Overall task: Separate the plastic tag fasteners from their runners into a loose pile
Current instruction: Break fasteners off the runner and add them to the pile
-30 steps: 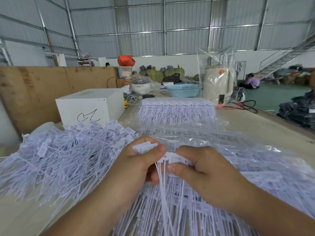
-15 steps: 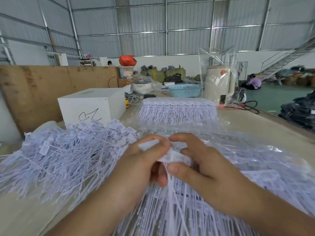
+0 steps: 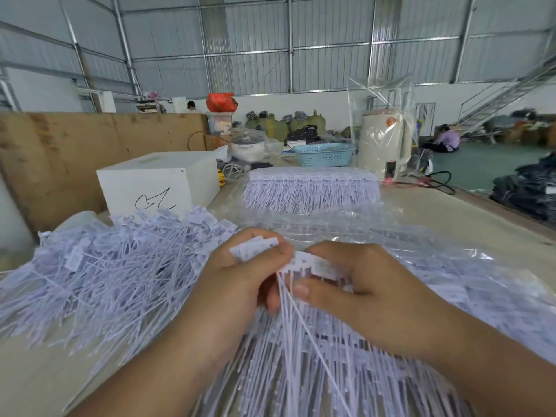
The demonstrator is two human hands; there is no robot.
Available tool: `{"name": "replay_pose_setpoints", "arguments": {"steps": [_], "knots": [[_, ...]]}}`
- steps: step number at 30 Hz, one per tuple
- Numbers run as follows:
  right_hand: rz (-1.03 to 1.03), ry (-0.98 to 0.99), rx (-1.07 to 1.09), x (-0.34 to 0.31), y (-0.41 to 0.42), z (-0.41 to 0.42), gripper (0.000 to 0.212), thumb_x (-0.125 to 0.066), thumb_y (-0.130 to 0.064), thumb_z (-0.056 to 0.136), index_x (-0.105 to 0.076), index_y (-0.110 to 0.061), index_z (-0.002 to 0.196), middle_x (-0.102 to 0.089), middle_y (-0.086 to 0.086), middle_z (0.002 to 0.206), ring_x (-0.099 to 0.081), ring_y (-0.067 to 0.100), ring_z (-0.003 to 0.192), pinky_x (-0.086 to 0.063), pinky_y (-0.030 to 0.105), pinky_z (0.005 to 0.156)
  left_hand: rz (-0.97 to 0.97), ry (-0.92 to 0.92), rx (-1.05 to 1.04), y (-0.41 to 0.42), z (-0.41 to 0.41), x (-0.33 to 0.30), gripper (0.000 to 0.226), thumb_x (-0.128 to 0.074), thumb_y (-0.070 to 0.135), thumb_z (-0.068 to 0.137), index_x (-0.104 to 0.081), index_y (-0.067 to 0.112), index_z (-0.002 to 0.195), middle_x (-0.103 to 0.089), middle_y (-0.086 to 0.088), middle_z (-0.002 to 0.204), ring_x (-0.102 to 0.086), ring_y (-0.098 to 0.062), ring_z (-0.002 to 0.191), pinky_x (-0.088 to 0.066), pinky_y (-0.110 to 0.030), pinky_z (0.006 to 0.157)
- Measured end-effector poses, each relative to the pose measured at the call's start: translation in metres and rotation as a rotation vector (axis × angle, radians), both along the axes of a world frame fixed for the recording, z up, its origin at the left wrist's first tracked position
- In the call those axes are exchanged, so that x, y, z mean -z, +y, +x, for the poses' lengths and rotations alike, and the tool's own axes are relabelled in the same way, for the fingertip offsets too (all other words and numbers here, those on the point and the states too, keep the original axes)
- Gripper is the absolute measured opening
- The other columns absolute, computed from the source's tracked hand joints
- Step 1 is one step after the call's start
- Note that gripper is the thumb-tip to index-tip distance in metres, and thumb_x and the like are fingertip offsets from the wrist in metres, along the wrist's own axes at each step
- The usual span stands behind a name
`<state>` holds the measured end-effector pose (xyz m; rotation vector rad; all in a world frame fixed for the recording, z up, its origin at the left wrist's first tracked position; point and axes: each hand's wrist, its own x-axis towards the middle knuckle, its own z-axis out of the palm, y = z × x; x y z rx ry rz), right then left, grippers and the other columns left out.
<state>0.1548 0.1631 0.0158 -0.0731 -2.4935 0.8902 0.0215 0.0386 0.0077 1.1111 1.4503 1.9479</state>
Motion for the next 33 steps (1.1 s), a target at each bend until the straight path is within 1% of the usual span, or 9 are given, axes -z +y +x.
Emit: {"name": "replay_pose_setpoints", "arguments": {"steps": [5, 8, 12, 17, 20, 22, 26, 29, 33], "knots": [[0.088, -0.079, 0.053, 0.003, 0.006, 0.003, 0.024, -0.056, -0.038, 0.096, -0.061, -0.016, 0.092, -0.041, -0.007, 0.05, -0.034, 0.009, 0.042, -0.027, 0.024, 0.046, -0.022, 0.07, 0.007, -0.001, -0.003, 0.002, 0.012, -0.077, 0.028, 0.07, -0.067, 0.021, 0.071, -0.055, -0.003, 0.057, -0.045, -0.016, 0.044, -0.037, -0.022, 0.041], [0.099, -0.08, 0.073, 0.002, 0.005, 0.001, 0.03, -0.055, -0.039, 0.096, -0.061, -0.009, 0.097, -0.039, -0.001, 0.052, -0.033, 0.012, 0.043, -0.031, 0.032, 0.049, -0.025, 0.109, -0.063, 0.0, -0.003, 0.004, 0.025, -0.089, 0.03, 0.06, -0.066, 0.022, 0.069, -0.054, -0.001, 0.054, -0.045, -0.014, 0.042, -0.038, -0.022, 0.04], [0.176, 0.006, 0.13, 0.004, -0.004, -0.002, 0.024, -0.053, -0.039, 0.096, -0.059, -0.018, 0.086, -0.045, -0.005, 0.055, -0.042, 0.012, 0.048, -0.036, 0.033, 0.05, 0.038, -0.003, -0.056, 0.003, 0.002, 0.002, 0.016, -0.074, 0.029, 0.065, -0.063, 0.018, 0.069, -0.051, -0.003, 0.052, -0.041, -0.014, 0.041, -0.037, -0.02, 0.041], [-0.206, 0.35, 0.308, -0.001, 0.002, -0.007, 0.037, -0.053, -0.037, 0.095, -0.042, -0.013, 0.069, -0.035, -0.008, 0.048, -0.028, 0.006, 0.04, -0.027, 0.019, 0.038, 0.148, -0.27, -0.069, 0.002, -0.002, -0.005, 0.021, -0.061, 0.014, 0.086, -0.05, 0.013, 0.069, -0.044, 0.001, 0.052, -0.036, -0.008, 0.04, -0.035, -0.017, 0.037], [-0.198, 0.262, 0.169, -0.002, 0.004, 0.002, 0.036, -0.053, -0.044, 0.091, -0.052, -0.01, 0.081, -0.037, -0.009, 0.054, -0.032, 0.004, 0.045, -0.03, 0.012, 0.043, 0.11, -0.276, -0.09, -0.002, -0.012, -0.008, 0.023, -0.065, 0.016, 0.081, -0.051, 0.016, 0.062, -0.044, 0.001, 0.052, -0.035, -0.009, 0.04, -0.033, -0.017, 0.036], [-0.114, 0.098, 0.028, 0.004, -0.006, 0.001, 0.028, -0.05, -0.051, 0.094, -0.054, -0.027, 0.108, -0.055, -0.012, 0.06, -0.044, 0.002, 0.046, -0.041, 0.019, 0.046, 0.038, -0.17, -0.038, -0.001, -0.007, -0.006, 0.02, -0.075, 0.017, 0.071, -0.058, 0.018, 0.062, -0.048, -0.001, 0.053, -0.04, -0.012, 0.041, -0.034, -0.018, 0.037], [0.101, -0.007, -0.014, 0.01, -0.014, -0.005, 0.046, -0.048, -0.047, 0.096, -0.021, -0.05, 0.134, -0.068, -0.002, 0.106, -0.063, 0.014, 0.096, -0.051, 0.046, 0.082, -0.005, -0.016, 0.012, 0.002, 0.002, 0.0, 0.008, -0.073, 0.023, 0.068, -0.07, 0.018, 0.073, -0.066, -0.012, 0.07, -0.061, -0.021, 0.059, -0.047, -0.026, 0.052], [0.105, -0.03, -0.012, 0.01, -0.012, -0.004, 0.056, -0.05, -0.048, 0.097, -0.01, -0.057, 0.136, -0.062, -0.01, 0.117, -0.058, 0.011, 0.107, -0.05, 0.043, 0.087, -0.032, 0.035, 0.022, -0.001, 0.001, 0.002, 0.028, -0.079, 0.033, 0.064, -0.067, 0.012, 0.078, -0.063, -0.023, 0.074, -0.058, -0.025, 0.065, -0.046, -0.032, 0.06], [0.06, -0.064, -0.02, 0.012, -0.01, -0.005, 0.067, -0.052, -0.048, 0.095, -0.005, -0.053, 0.142, -0.061, -0.021, 0.105, -0.058, 0.001, 0.1, -0.049, 0.031, 0.086, -0.043, 0.048, 0.129, 0.0, 0.001, 0.001, 0.023, -0.089, 0.023, 0.06, -0.07, 0.022, 0.072, -0.07, -0.011, 0.077, -0.066, -0.022, 0.07, -0.052, -0.03, 0.064]]}}
